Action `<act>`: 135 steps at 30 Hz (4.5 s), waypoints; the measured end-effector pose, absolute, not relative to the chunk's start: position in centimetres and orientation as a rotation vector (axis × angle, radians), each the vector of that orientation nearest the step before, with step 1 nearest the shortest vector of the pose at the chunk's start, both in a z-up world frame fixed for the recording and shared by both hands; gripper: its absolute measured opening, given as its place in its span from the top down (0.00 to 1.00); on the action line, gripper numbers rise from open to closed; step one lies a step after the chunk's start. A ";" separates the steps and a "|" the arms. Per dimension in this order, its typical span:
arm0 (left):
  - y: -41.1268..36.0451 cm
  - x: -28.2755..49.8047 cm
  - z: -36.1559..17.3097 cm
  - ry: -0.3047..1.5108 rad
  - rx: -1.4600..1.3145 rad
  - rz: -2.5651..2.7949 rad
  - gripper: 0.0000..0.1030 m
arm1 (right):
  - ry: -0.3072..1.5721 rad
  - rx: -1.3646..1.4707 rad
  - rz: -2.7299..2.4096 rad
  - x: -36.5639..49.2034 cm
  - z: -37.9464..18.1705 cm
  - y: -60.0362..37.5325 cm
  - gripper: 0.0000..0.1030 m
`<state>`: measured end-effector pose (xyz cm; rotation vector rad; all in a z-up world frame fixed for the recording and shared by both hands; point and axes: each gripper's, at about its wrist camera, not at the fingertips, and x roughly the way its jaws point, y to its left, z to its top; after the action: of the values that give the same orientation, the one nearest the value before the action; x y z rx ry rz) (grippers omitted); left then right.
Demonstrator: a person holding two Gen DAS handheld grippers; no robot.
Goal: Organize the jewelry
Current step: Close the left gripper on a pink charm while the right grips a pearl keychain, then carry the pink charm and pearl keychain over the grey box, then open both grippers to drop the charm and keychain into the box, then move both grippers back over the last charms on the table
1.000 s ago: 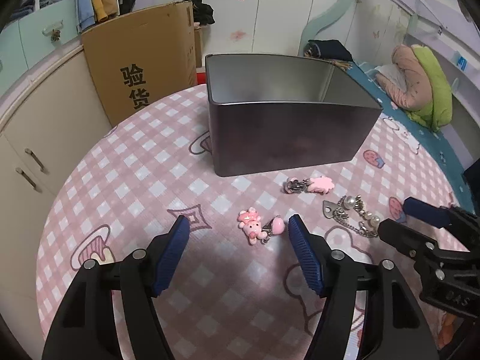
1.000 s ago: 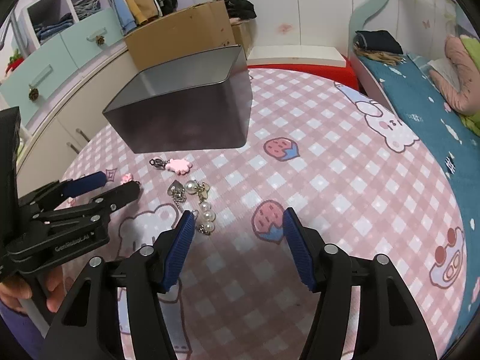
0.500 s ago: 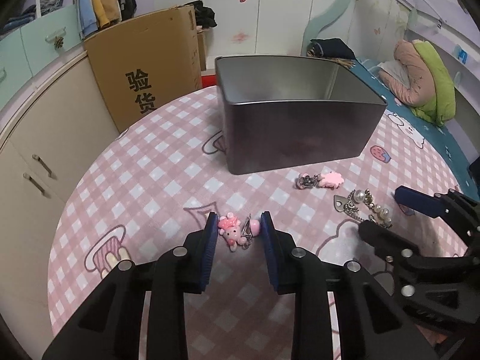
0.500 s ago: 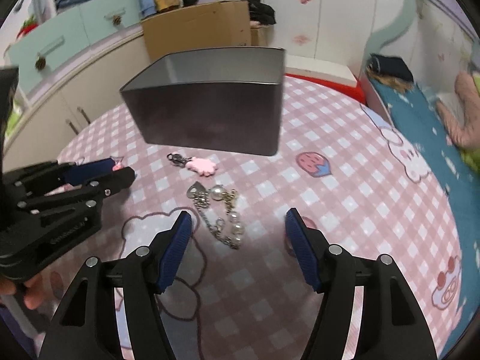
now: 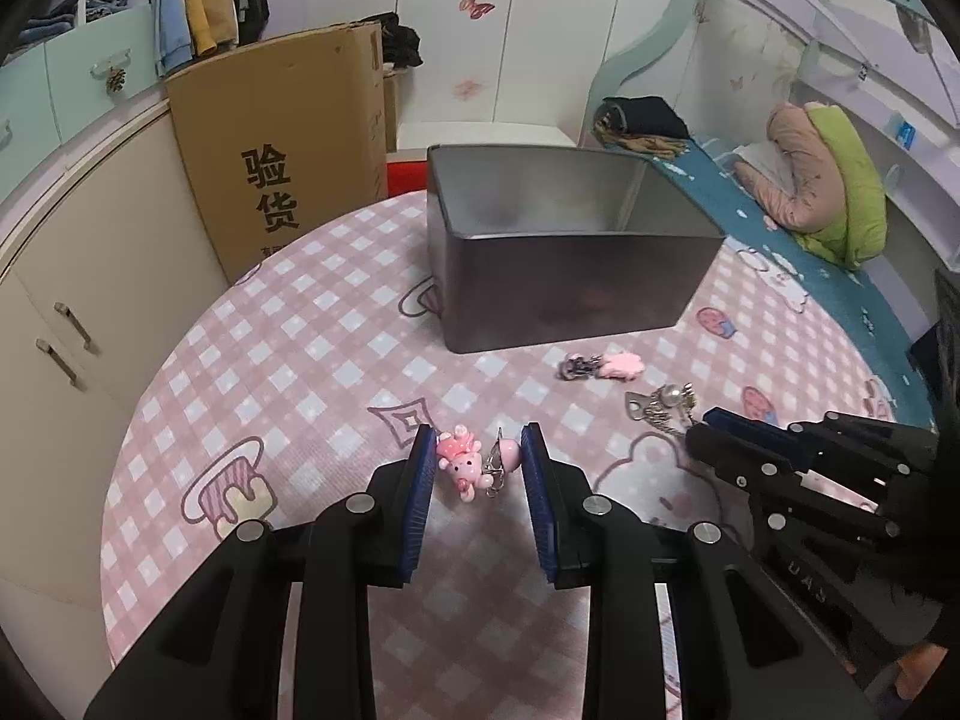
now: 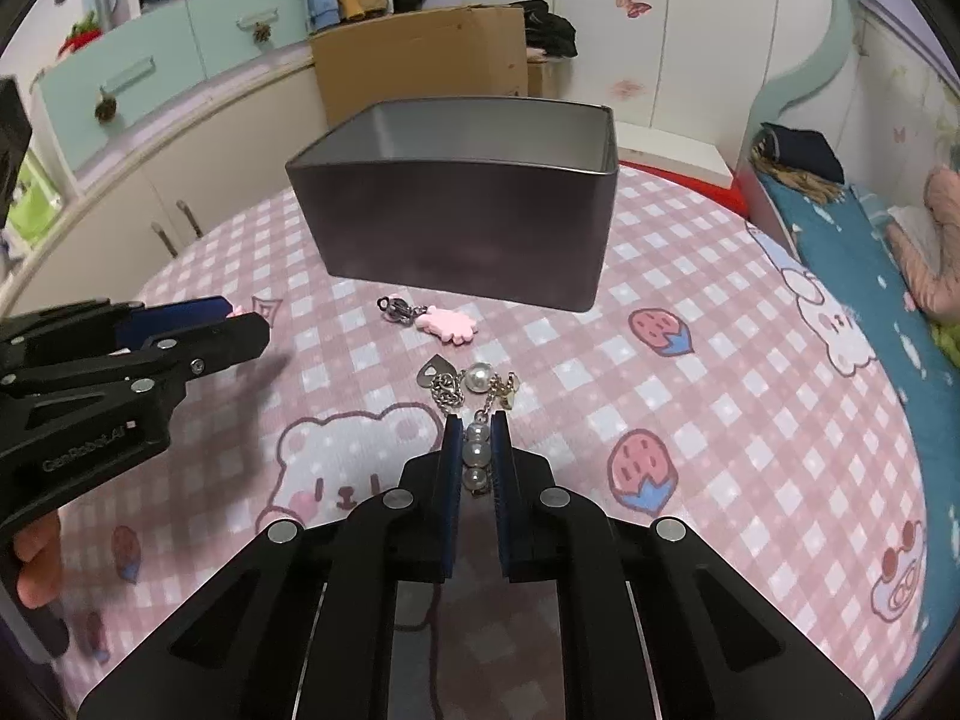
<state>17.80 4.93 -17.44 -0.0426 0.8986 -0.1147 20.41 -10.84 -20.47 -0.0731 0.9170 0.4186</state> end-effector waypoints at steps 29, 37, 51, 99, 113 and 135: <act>3.8 22.5 -6.2 0.746 -0.080 -0.274 0.74 | 0.636 -0.003 0.455 24.3 -4.7 -12.5 0.90; 3.6 26.9 -7.4 0.829 -0.113 -0.305 0.74 | 0.665 0.017 0.455 27.8 -5.4 -11.0 0.90; 4.0 30.6 -14.2 0.998 -0.124 -0.270 0.74 | 0.833 0.032 0.436 31.7 -13.0 -9.0 0.90; 4.6 22.8 -12.5 0.873 -0.179 -0.161 0.41 | 0.831 0.078 0.350 25.8 -14.2 -14.6 0.46; 0.7 23.4 -18.5 0.993 -0.199 -0.064 0.41 | 0.946 0.120 0.312 24.1 -20.1 -17.9 0.45; 0.5 24.0 -19.4 0.964 -0.053 -0.065 0.63 | 0.974 0.107 0.384 25.1 -21.4 -16.6 0.39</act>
<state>24.00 0.51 -19.37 -0.0534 0.9636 -0.0649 25.10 -16.56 -21.43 0.1071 0.9745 0.3839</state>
